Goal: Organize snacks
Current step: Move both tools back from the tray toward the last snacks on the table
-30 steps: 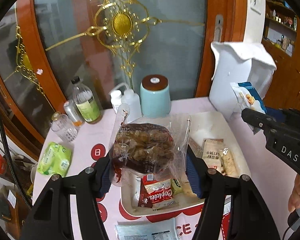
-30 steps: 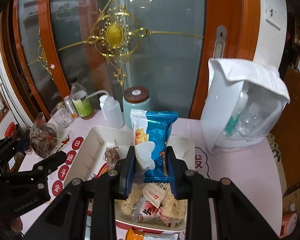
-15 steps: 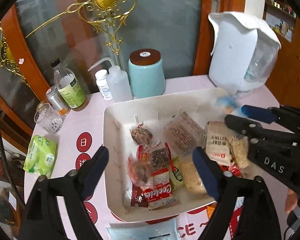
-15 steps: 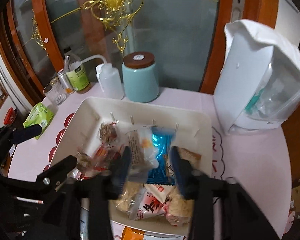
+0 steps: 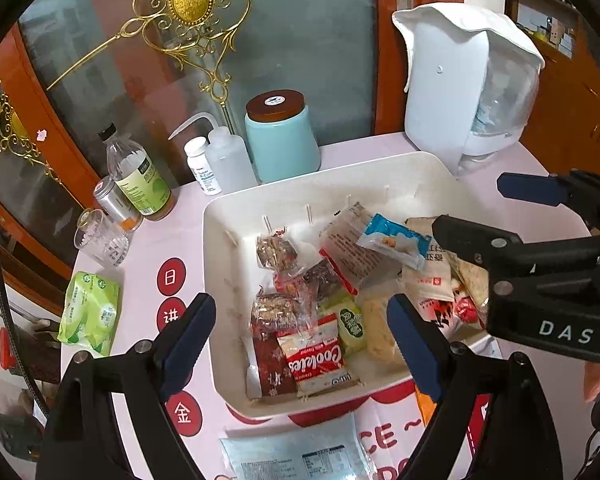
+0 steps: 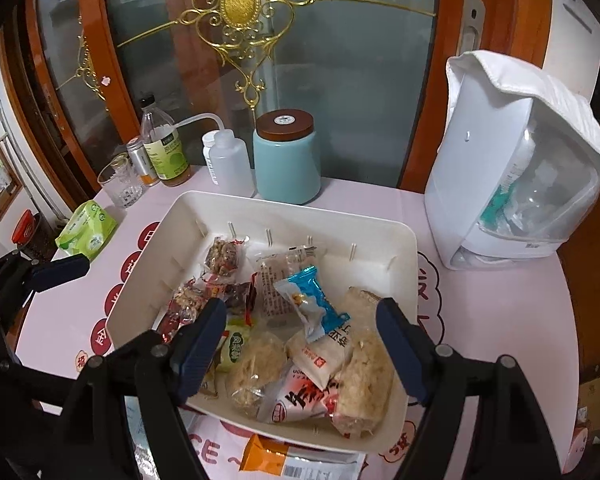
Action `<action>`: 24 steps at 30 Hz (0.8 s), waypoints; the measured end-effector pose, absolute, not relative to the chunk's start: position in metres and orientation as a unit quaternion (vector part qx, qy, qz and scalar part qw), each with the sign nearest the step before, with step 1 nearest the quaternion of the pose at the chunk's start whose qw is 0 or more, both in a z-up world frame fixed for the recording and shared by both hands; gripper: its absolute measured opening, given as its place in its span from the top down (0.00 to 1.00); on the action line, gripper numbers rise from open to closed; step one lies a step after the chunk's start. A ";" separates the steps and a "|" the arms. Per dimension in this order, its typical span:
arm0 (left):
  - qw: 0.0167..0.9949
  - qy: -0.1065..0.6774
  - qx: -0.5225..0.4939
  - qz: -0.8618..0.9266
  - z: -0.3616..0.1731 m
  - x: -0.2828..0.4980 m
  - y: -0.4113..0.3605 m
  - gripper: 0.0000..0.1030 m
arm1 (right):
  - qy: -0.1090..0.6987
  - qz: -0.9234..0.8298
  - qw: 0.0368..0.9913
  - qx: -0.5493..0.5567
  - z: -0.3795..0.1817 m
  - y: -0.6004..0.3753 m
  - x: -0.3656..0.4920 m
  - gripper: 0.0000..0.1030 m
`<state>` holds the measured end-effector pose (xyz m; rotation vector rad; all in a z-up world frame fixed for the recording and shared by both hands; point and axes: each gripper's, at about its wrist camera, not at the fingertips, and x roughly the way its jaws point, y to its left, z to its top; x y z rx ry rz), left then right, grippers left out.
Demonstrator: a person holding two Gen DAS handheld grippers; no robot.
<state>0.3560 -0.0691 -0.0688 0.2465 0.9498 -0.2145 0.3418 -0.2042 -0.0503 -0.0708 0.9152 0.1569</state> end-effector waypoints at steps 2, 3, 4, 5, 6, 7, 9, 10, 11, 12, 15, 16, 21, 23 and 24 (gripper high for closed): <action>0.877 0.453 0.120 -0.102 -0.064 0.350 -0.068 0.16 | 0.438 0.077 0.895 -0.034 -0.045 -0.206 0.336 0.24; 0.878 0.453 0.121 -0.101 -0.061 0.348 -0.068 0.16 | 0.436 0.077 0.896 -0.033 -0.042 -0.207 0.332 0.24; 0.878 0.452 0.123 -0.101 -0.058 0.344 -0.067 0.16 | 0.435 0.078 0.897 -0.033 -0.039 -0.207 0.329 0.24; 0.879 0.450 0.124 -0.100 -0.055 0.340 -0.067 0.16 | 0.432 0.078 0.898 -0.032 -0.035 -0.209 0.325 0.24; 0.879 0.449 0.124 -0.098 -0.052 0.338 -0.066 0.16 | 0.430 0.079 0.899 -0.031 -0.032 -0.210 0.322 0.24; 0.880 0.447 0.124 -0.097 -0.048 0.335 -0.065 0.16 | 0.426 0.080 0.901 -0.028 -0.028 -0.212 0.317 0.24; 0.882 0.445 0.122 -0.093 -0.040 0.328 -0.062 0.16 | 0.421 0.081 0.903 -0.025 -0.021 -0.215 0.310 0.24; 0.884 0.444 0.118 -0.091 -0.034 0.323 -0.060 0.16 | 0.418 0.080 0.905 -0.024 -0.017 -0.217 0.306 0.24; 0.885 0.443 0.114 -0.090 -0.030 0.320 -0.058 0.16 | 0.415 0.081 0.906 -0.024 -0.013 -0.219 0.301 0.24; 0.886 0.443 0.108 -0.090 -0.025 0.316 -0.055 0.16 | 0.412 0.082 0.907 -0.022 -0.010 -0.221 0.296 0.24; 0.887 0.443 0.092 -0.094 -0.012 0.304 -0.048 0.16 | 0.410 0.091 0.907 -0.014 -0.002 -0.227 0.282 0.24; 0.887 0.443 0.087 -0.096 -0.007 0.298 -0.046 0.16 | 0.409 0.095 0.908 -0.014 0.000 -0.228 0.278 0.24; 0.892 0.434 0.085 -0.091 0.010 0.272 -0.039 0.16 | 0.397 0.109 0.911 -0.034 0.008 -0.230 0.247 0.24; 0.894 0.430 0.085 -0.090 0.016 0.260 -0.037 0.16 | 0.395 0.117 0.910 -0.044 0.007 -0.231 0.236 0.24; 0.895 0.429 0.084 -0.091 0.018 0.254 -0.036 0.15 | 0.395 0.121 0.909 -0.050 0.006 -0.231 0.231 0.24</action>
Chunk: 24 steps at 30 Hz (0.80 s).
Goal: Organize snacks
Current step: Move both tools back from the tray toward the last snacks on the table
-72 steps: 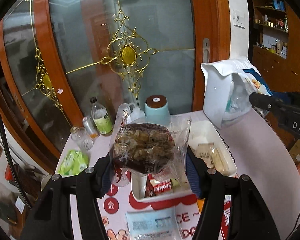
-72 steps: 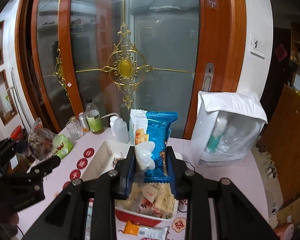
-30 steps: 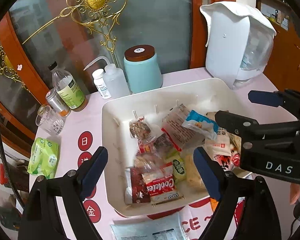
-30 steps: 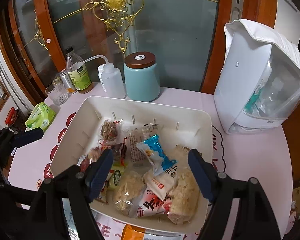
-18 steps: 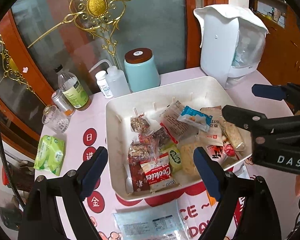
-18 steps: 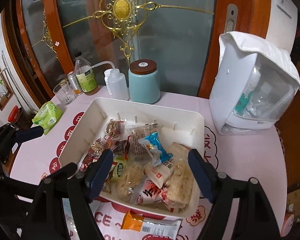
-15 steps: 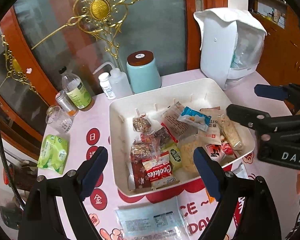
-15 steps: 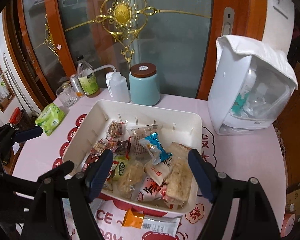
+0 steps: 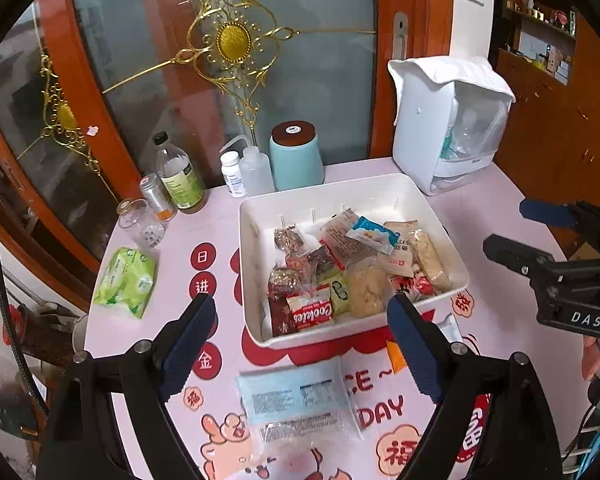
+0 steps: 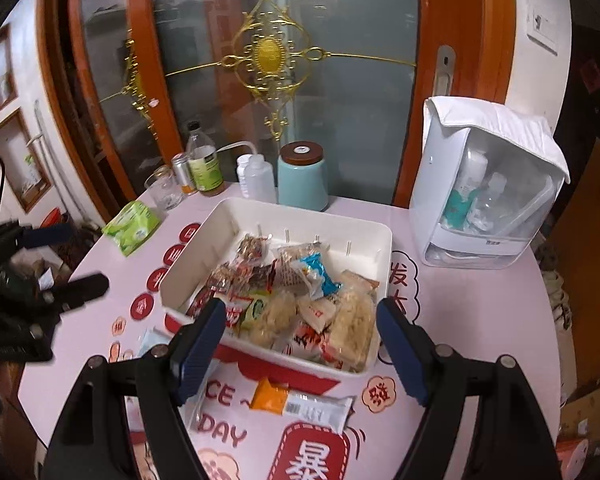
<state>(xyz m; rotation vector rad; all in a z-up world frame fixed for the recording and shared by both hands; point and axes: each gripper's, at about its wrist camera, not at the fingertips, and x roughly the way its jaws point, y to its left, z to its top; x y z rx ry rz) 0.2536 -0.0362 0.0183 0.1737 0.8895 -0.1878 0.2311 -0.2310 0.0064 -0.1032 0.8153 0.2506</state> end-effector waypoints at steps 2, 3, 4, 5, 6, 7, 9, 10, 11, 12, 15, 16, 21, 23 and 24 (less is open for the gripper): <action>0.896 0.426 0.081 -0.094 0.023 0.239 -0.034 0.15 | 0.393 0.130 0.908 -0.068 0.003 -0.230 0.219 0.24; 0.897 0.424 0.082 -0.095 0.025 0.234 -0.033 0.15 | 0.391 0.134 0.908 -0.076 0.001 -0.229 0.214 0.24; 0.898 0.422 0.083 -0.095 0.026 0.227 -0.031 0.15 | 0.390 0.139 0.906 -0.086 -0.002 -0.229 0.209 0.24; 0.898 0.421 0.084 -0.095 0.027 0.220 -0.030 0.13 | 0.390 0.145 0.904 -0.096 -0.006 -0.228 0.204 0.24; 0.898 0.420 0.085 -0.096 0.027 0.213 -0.029 0.11 | 0.391 0.152 0.902 -0.105 -0.010 -0.228 0.199 0.24; 0.898 0.421 0.085 -0.097 0.025 0.208 -0.028 0.11 | 0.392 0.160 0.899 -0.112 -0.015 -0.228 0.195 0.24; 0.895 0.426 0.086 -0.101 0.020 0.198 -0.027 0.10 | 0.397 0.172 0.893 -0.125 -0.025 -0.229 0.190 0.24; 0.893 0.429 0.087 -0.103 0.016 0.194 -0.026 0.10 | 0.403 0.178 0.888 -0.132 -0.031 -0.229 0.188 0.24; 0.890 0.434 0.088 -0.107 0.011 0.192 -0.026 0.10 | 0.407 0.181 0.885 -0.136 -0.036 -0.229 0.186 0.24; 0.886 0.441 0.094 -0.109 0.003 0.187 -0.025 0.10 | 0.412 0.184 0.881 -0.141 -0.042 -0.230 0.185 0.24; 0.872 0.463 0.113 -0.108 -0.022 0.176 -0.021 0.10 | 0.429 0.202 0.866 -0.157 -0.062 -0.231 0.183 0.24; 0.868 0.470 0.116 -0.110 -0.029 0.173 -0.020 0.10 | 0.433 0.206 0.862 -0.163 -0.067 -0.231 0.183 0.24; 0.845 0.500 0.141 -0.129 -0.070 0.161 -0.014 0.10 | 0.443 0.234 0.837 -0.222 -0.103 -0.227 0.182 0.24; 0.833 0.508 0.169 -0.140 -0.089 0.157 -0.015 0.10 | 0.440 0.246 0.825 -0.256 -0.120 -0.219 0.184 0.24; 0.830 0.508 0.184 -0.139 -0.097 0.155 -0.015 0.10 | 0.436 0.250 0.820 -0.273 -0.129 -0.215 0.185 0.24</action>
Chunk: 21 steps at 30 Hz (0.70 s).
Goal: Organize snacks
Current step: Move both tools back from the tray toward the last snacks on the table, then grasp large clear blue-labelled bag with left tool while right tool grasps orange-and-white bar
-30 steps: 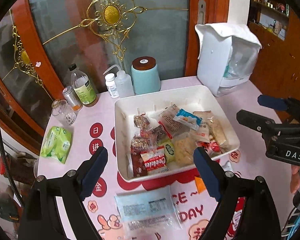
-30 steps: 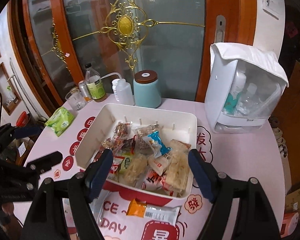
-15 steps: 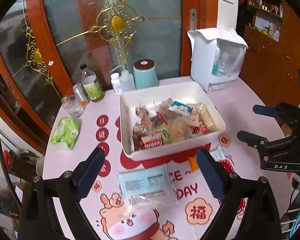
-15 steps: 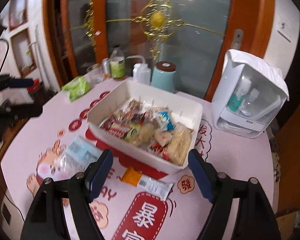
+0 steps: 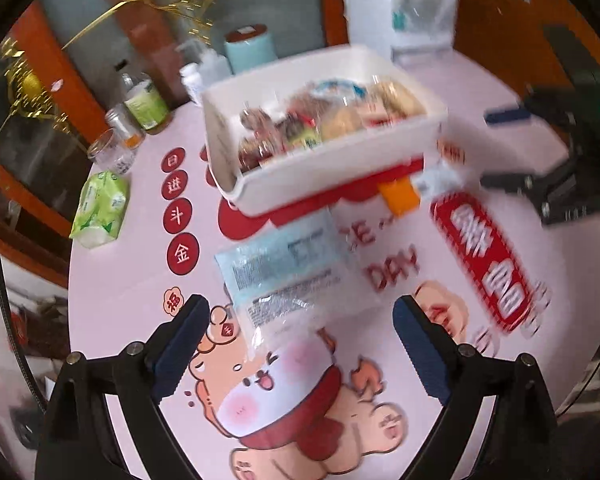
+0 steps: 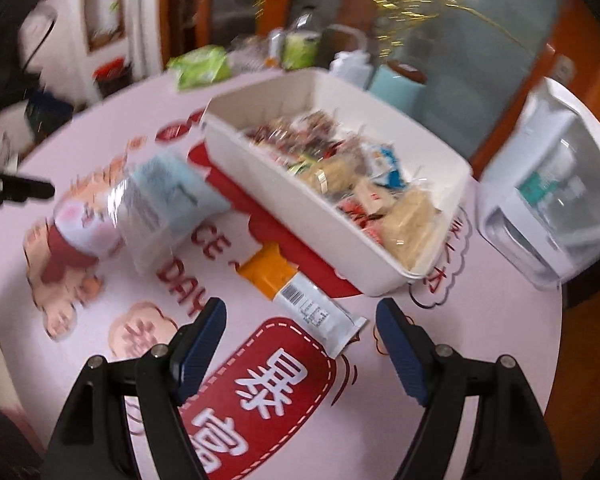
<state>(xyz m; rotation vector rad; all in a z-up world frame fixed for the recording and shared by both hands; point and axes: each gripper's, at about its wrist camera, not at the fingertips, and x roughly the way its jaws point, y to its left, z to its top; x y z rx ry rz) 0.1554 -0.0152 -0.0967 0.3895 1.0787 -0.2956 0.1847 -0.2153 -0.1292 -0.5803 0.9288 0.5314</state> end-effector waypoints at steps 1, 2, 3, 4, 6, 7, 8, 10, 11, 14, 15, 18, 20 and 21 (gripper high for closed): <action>0.827 0.509 0.194 -0.138 -0.102 0.156 -0.015 0.10 | 0.435 0.253 0.816 -0.283 -0.137 -0.212 0.186 0.24; 0.823 0.512 0.205 -0.138 -0.111 0.156 -0.015 0.10 | 0.437 0.257 0.810 -0.296 -0.148 -0.209 0.189 0.24; 0.820 0.516 0.209 -0.138 -0.117 0.158 -0.014 0.10 | 0.441 0.261 0.803 -0.305 -0.157 -0.205 0.192 0.24; 0.816 0.521 0.210 -0.139 -0.123 0.159 -0.013 0.10 | 0.444 0.264 0.798 -0.312 -0.166 -0.203 0.195 0.24; 0.808 0.532 0.209 -0.142 -0.134 0.163 -0.011 0.10 | 0.450 0.268 0.789 -0.322 -0.179 -0.198 0.203 0.24; 0.806 0.536 0.210 -0.143 -0.139 0.164 -0.010 0.10 | 0.452 0.268 0.787 -0.324 -0.184 -0.196 0.207 0.24; 0.802 0.539 0.210 -0.145 -0.143 0.166 -0.009 0.10 | 0.455 0.268 0.784 -0.326 -0.189 -0.194 0.211 0.24; 0.797 0.545 0.215 -0.148 -0.151 0.170 -0.009 0.10 | 0.461 0.266 0.780 -0.329 -0.197 -0.193 0.220 0.24; 0.795 0.546 0.217 -0.149 -0.153 0.171 -0.009 0.10 | 0.463 0.264 0.779 -0.330 -0.200 -0.193 0.223 0.24; 0.787 0.555 0.226 -0.150 -0.164 0.178 -0.008 0.10 | 0.473 0.264 0.774 -0.326 -0.206 -0.195 0.233 0.24; 0.784 0.557 0.230 -0.148 -0.168 0.181 -0.008 0.10 | 0.478 0.263 0.773 -0.323 -0.208 -0.196 0.237 0.24; 0.779 0.559 0.245 -0.146 -0.176 0.188 -0.007 0.10 | 0.490 0.266 0.768 -0.315 -0.214 -0.198 0.241 0.24; 0.776 0.561 0.249 -0.147 -0.180 0.194 -0.007 0.10 | 0.498 0.273 0.763 -0.309 -0.217 -0.199 0.241 0.25; 0.775 0.561 0.250 -0.148 -0.182 0.196 -0.008 0.10 | 0.498 0.277 0.763 -0.305 -0.217 -0.199 0.240 0.29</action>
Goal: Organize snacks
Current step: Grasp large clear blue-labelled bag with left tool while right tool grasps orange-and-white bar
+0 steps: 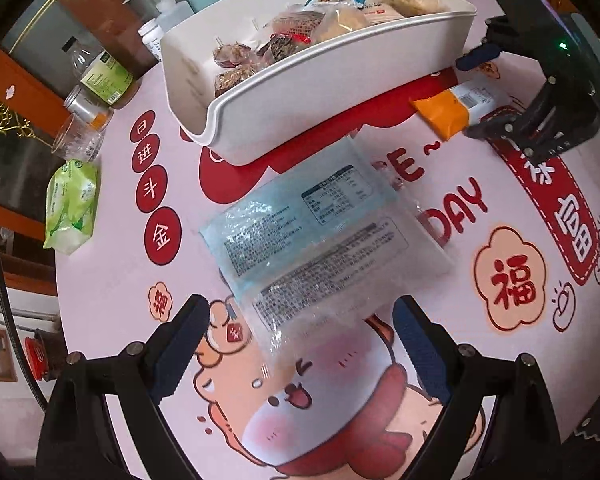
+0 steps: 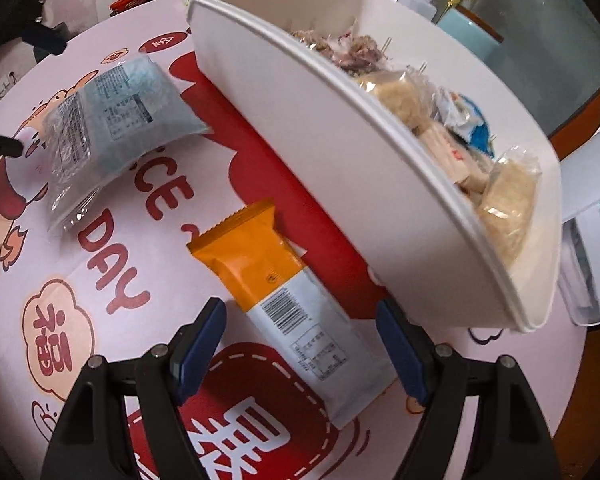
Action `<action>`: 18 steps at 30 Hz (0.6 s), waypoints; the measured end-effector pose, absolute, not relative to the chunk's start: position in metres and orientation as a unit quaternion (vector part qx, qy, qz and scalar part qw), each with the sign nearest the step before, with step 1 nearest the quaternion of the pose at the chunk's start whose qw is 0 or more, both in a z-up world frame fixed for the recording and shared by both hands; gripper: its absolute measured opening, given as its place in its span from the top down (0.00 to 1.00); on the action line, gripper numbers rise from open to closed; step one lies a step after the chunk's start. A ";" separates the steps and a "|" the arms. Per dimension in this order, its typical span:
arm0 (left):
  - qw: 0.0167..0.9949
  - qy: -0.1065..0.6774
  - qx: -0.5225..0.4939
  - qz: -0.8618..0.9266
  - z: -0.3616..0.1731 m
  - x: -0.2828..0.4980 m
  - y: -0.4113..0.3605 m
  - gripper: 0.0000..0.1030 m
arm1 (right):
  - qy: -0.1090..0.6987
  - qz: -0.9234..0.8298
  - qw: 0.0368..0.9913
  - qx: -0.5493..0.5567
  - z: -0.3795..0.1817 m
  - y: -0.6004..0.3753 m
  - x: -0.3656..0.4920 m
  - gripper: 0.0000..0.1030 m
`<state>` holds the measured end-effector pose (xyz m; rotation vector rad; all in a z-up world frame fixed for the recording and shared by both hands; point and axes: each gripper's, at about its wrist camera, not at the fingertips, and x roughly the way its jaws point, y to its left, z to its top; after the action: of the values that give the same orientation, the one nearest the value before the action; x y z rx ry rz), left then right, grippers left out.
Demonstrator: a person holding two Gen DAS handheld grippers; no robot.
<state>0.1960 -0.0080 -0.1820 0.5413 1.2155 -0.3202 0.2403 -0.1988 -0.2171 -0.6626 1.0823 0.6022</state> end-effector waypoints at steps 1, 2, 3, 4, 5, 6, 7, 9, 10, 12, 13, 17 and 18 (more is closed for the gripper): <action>0.773 0.563 0.251 -0.150 -0.184 0.199 -0.009 0.10 | 0.501 0.283 0.761 -0.298 -0.217 -0.199 0.240 0.33; 0.772 0.564 0.253 -0.151 -0.185 0.201 -0.009 0.10 | 0.506 0.290 0.760 -0.288 -0.217 -0.200 0.239 0.44; 0.771 0.564 0.256 -0.151 -0.186 0.203 -0.009 0.10 | 0.514 0.296 0.757 -0.275 -0.216 -0.201 0.239 0.56; 0.770 0.564 0.259 -0.149 -0.187 0.205 -0.009 0.10 | 0.519 0.294 0.757 -0.268 -0.215 -0.201 0.238 0.57; 0.769 0.564 0.262 -0.149 -0.188 0.206 -0.010 0.10 | 0.523 0.289 0.757 -0.265 -0.215 -0.202 0.237 0.59; 0.768 0.564 0.265 -0.148 -0.188 0.207 -0.010 0.10 | 0.527 0.285 0.757 -0.261 -0.215 -0.203 0.236 0.61; 0.767 0.564 0.269 -0.147 -0.188 0.207 -0.010 0.10 | 0.530 0.283 0.758 -0.254 -0.214 -0.204 0.234 0.62; 0.765 0.563 0.276 -0.147 -0.187 0.208 -0.010 0.10 | 0.538 0.272 0.762 -0.237 -0.211 -0.207 0.229 0.63; 0.764 0.563 0.279 -0.147 -0.187 0.208 -0.010 0.10 | 0.540 0.268 0.766 -0.225 -0.209 -0.209 0.227 0.63; 0.764 0.558 0.287 -0.150 -0.185 0.207 -0.011 0.10 | 0.544 0.250 0.778 -0.191 -0.202 -0.212 0.221 0.64; 0.764 0.556 0.289 -0.153 -0.185 0.207 -0.012 0.10 | 0.545 0.242 0.783 -0.174 -0.198 -0.214 0.218 0.64; 0.757 0.548 0.303 -0.186 -0.187 0.206 -0.016 0.10 | 0.549 0.207 0.805 -0.090 -0.182 -0.217 0.204 0.65; 0.751 0.545 0.314 -0.199 -0.189 0.207 -0.017 0.10 | 0.551 0.196 0.808 -0.072 -0.180 -0.217 0.201 0.66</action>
<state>0.2072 -0.0172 -0.1892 0.6851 1.1910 -0.4353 0.2011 -0.2168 -0.1802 -0.1541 1.1795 0.4203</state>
